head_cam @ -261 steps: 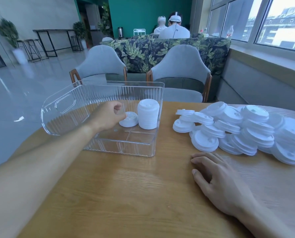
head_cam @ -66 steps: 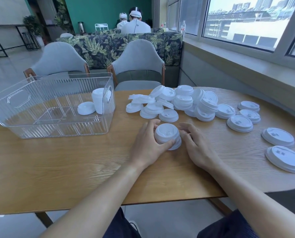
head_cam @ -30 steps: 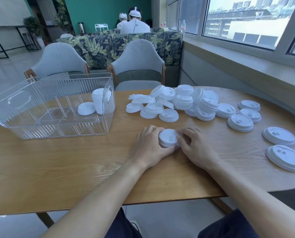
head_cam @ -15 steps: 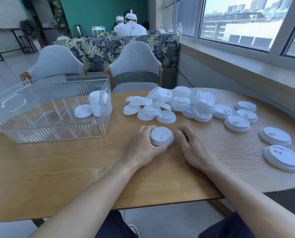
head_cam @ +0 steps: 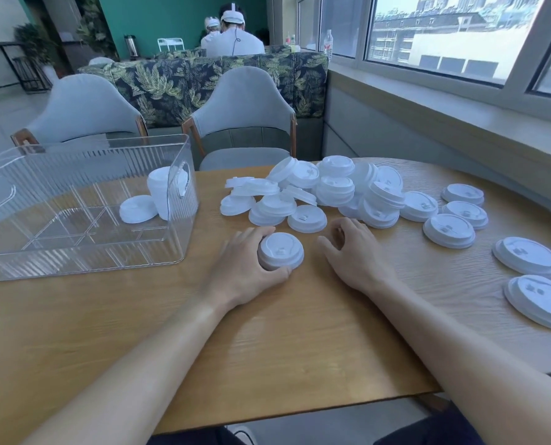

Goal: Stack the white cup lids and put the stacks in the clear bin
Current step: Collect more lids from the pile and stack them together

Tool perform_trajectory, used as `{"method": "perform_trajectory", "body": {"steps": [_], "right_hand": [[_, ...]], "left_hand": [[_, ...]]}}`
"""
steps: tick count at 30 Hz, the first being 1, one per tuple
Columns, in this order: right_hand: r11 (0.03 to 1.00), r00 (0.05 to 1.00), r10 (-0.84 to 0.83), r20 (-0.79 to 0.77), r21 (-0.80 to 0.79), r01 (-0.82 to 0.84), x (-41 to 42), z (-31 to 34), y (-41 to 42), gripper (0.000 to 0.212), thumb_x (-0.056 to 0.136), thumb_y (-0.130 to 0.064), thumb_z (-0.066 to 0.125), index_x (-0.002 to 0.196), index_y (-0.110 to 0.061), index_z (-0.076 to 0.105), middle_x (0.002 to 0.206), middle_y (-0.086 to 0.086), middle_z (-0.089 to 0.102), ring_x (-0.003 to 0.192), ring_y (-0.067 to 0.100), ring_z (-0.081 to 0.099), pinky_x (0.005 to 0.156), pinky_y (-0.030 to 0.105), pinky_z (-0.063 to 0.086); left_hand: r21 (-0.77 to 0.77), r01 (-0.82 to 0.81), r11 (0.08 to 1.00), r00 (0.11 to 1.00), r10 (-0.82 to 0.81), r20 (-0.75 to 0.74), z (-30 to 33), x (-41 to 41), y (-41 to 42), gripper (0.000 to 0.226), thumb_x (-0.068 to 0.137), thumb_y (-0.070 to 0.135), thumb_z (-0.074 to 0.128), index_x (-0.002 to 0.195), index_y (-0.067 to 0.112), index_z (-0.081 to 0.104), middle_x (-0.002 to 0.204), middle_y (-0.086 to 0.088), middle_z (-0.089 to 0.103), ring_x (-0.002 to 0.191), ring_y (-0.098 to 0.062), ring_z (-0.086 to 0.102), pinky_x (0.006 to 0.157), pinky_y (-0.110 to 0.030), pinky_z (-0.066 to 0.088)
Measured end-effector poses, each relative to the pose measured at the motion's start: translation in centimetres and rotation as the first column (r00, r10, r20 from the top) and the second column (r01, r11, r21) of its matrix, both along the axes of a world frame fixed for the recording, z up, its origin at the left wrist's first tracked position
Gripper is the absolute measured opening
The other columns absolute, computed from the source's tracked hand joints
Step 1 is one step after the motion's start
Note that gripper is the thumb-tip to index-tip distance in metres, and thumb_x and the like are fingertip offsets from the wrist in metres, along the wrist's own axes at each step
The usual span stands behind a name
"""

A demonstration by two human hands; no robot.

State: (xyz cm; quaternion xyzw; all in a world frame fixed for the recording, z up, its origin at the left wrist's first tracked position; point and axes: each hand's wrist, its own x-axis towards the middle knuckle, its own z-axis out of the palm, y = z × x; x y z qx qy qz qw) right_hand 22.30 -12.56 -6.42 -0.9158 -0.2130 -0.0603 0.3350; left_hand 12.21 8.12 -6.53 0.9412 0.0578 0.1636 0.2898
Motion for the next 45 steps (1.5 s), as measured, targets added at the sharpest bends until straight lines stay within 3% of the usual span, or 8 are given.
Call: {"method": "perform_trajectory", "body": {"steps": [4,9,13,18,24,31,37,45], "right_hand": [[0.999,0.999,-0.036,0.002,-0.019,0.036,1.2,0.2,0.8,0.057,0.089,-0.06,0.058,0.13,-0.02,0.053,0.125,-0.007,0.054,0.122,0.016,0.047,0.104,0.036,0.041],[0.997,0.997,-0.057,0.044,-0.057,0.06,2.3,0.2,1.9,0.065,0.085,-0.067,0.06,0.128,-0.02,0.052,0.126,-0.005,0.054,0.121,0.018,0.049,0.103,0.035,0.04],[0.997,0.997,-0.055,0.059,-0.056,0.058,2.9,0.2,2.7,0.07,0.081,-0.072,0.062,0.129,-0.022,0.052,0.13,-0.003,0.056,0.125,0.019,0.048,0.104,0.036,0.04],[0.996,0.995,-0.053,0.08,-0.066,0.059,3.5,0.1,3.5,0.071,0.081,-0.075,0.06,0.128,-0.024,0.053,0.13,-0.004,0.058,0.126,0.019,0.046,0.103,0.035,0.04],[0.999,0.997,-0.053,0.064,-0.009,0.053,3.2,0.0,3.0,0.059,0.079,-0.067,0.067,0.117,-0.024,0.054,0.119,-0.007,0.057,0.118,0.015,0.048,0.093,0.031,0.041],[0.999,0.999,-0.039,0.019,0.034,0.038,1.1,0.0,1.7,0.065,0.079,-0.06,0.069,0.129,-0.02,0.055,0.122,-0.007,0.053,0.123,0.015,0.043,0.103,0.034,0.041],[0.996,1.0,0.019,0.018,0.083,-0.021,-1.5,-0.2,-0.3,0.059,0.073,-0.066,0.067,0.117,-0.028,0.06,0.112,-0.014,0.058,0.109,0.01,0.049,0.096,0.035,0.046],[0.988,0.988,0.15,0.027,0.043,-0.152,-4.7,-0.2,-2.2,0.068,0.069,-0.071,0.066,0.127,-0.036,0.054,0.113,-0.024,0.061,0.118,0.002,0.045,0.096,0.027,0.041]], "left_hand": [[0.006,0.015,1.0,1.0,-0.015,-0.028,0.1,0.8,0.3,0.083,0.064,0.073,0.069,0.135,0.035,0.051,0.122,0.026,0.052,0.118,-0.002,0.044,0.109,-0.035,0.035],[0.004,-0.007,1.0,1.0,0.007,0.013,0.0,1.8,0.4,0.075,0.072,0.058,0.081,0.137,0.032,0.053,0.121,0.026,0.054,0.116,-0.001,0.044,0.108,-0.034,0.036],[0.016,-0.006,1.0,1.0,0.006,0.013,-0.2,2.1,0.6,0.079,0.07,0.062,0.076,0.138,0.032,0.052,0.122,0.027,0.052,0.118,-0.002,0.044,0.109,-0.034,0.036],[0.032,0.007,0.999,1.0,-0.007,0.009,-0.2,2.1,0.5,0.083,0.066,0.07,0.066,0.138,0.032,0.052,0.128,0.024,0.056,0.12,-0.002,0.044,0.11,-0.033,0.034],[0.032,0.0,1.0,1.0,0.0,0.003,-0.2,1.8,0.4,0.074,0.069,0.064,0.07,0.134,0.034,0.053,0.124,0.026,0.056,0.118,-0.004,0.047,0.108,-0.033,0.037],[-0.113,-0.056,0.992,0.997,0.062,0.054,0.2,0.4,0.0,0.067,0.072,0.045,0.081,0.132,0.029,0.057,0.123,0.018,0.061,0.119,-0.008,0.053,0.102,-0.035,0.047],[-0.145,-0.064,0.987,0.989,0.082,0.123,0.7,-1.6,-1.0,0.066,0.076,0.034,0.083,0.135,0.023,0.057,0.12,0.019,0.056,0.12,-0.012,0.056,0.103,-0.033,0.047],[-0.262,-0.058,0.963,0.978,0.108,0.181,0.3,-3.6,-1.9,0.061,0.072,0.051,0.067,0.129,0.03,0.057,0.12,0.018,0.065,0.115,-0.014,0.061,0.096,-0.042,0.053]]}}
